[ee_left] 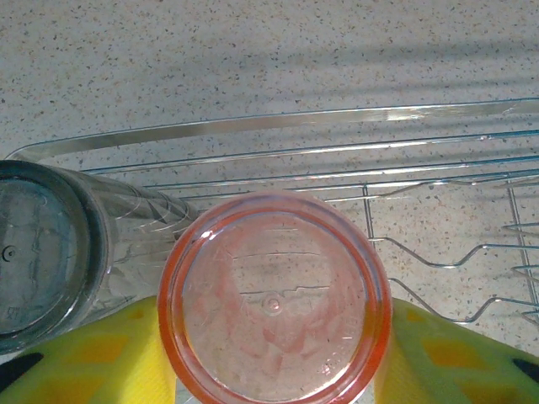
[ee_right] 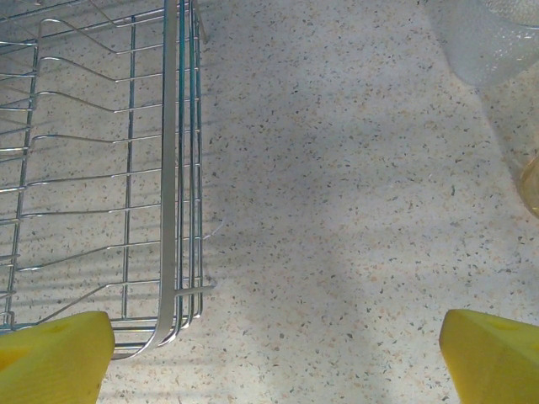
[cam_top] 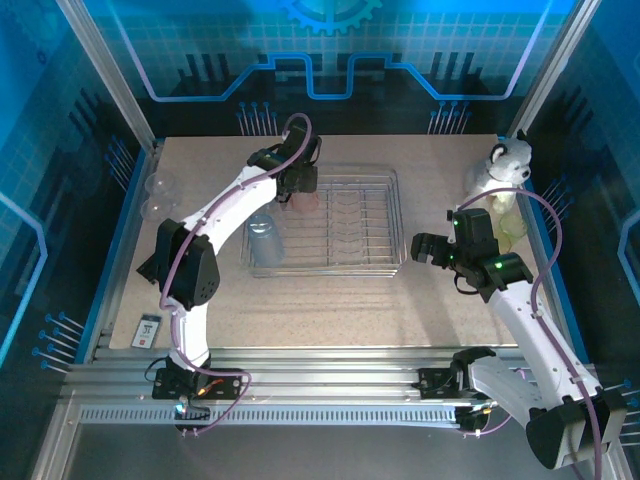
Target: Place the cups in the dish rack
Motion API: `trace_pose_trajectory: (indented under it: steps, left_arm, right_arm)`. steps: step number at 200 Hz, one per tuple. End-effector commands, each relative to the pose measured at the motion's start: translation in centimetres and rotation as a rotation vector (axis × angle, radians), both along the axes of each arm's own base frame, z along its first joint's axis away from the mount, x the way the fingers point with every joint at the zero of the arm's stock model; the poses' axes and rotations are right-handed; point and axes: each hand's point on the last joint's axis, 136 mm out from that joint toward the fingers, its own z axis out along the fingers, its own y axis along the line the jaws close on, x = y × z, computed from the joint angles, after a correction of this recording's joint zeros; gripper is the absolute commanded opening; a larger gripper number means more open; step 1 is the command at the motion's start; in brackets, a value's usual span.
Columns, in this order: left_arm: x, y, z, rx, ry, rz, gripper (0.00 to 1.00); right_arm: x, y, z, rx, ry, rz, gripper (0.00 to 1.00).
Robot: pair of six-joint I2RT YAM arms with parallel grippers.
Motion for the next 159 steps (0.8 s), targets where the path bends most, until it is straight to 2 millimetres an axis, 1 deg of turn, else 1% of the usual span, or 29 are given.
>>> trace_pose_trajectory:
  steps: [1, 28, 68, 92, 112, 134, 137, 139, 159]
  left_arm:
    - [0.7, -0.3, 0.4, -0.016, -0.006, -0.004, 0.33]
    - [1.2, -0.6, -0.1, -0.001, 0.013, -0.018, 0.37]
    - [1.7, -0.5, -1.1, 0.02, 0.024, -0.011, 0.46]
    - [1.9, -0.6, -1.3, 0.021, 0.022, -0.007, 0.55]
    - [2.0, -0.5, -1.2, 0.028, 0.018, -0.006, 0.72]
    - [1.8, -0.2, -0.7, 0.038, 0.008, -0.002, 0.85]
    - [1.8, -0.1, -0.6, 0.039, 0.005, -0.003, 0.95]
    - [1.8, -0.1, -0.5, 0.039, 0.004, -0.003, 0.98]
    - [1.6, 0.2, 0.3, 0.041, -0.019, -0.002, 0.99]
  right_arm:
    - [-0.3, -0.5, 0.0, 0.005, 0.0, -0.021, 1.0]
    - [-0.3, -0.6, 0.0, -0.001, 0.0, -0.023, 1.0]
    - [-0.3, -0.6, 0.0, -0.007, 0.0, -0.023, 1.0]
    - [-0.1, -0.5, 0.0, -0.003, 0.002, -0.021, 1.0]
    - [0.0, -0.5, 0.2, -0.003, -0.001, -0.021, 1.0]
    - [0.0, -0.7, 0.2, -0.01, -0.001, -0.029, 1.0]
    - [0.0, -0.7, 0.2, -0.01, -0.001, -0.029, 1.0]
    - [0.0, -0.7, 0.2, -0.009, -0.002, -0.029, 1.0]
    - [0.0, -0.7, 0.3, -0.005, -0.003, -0.035, 1.0]
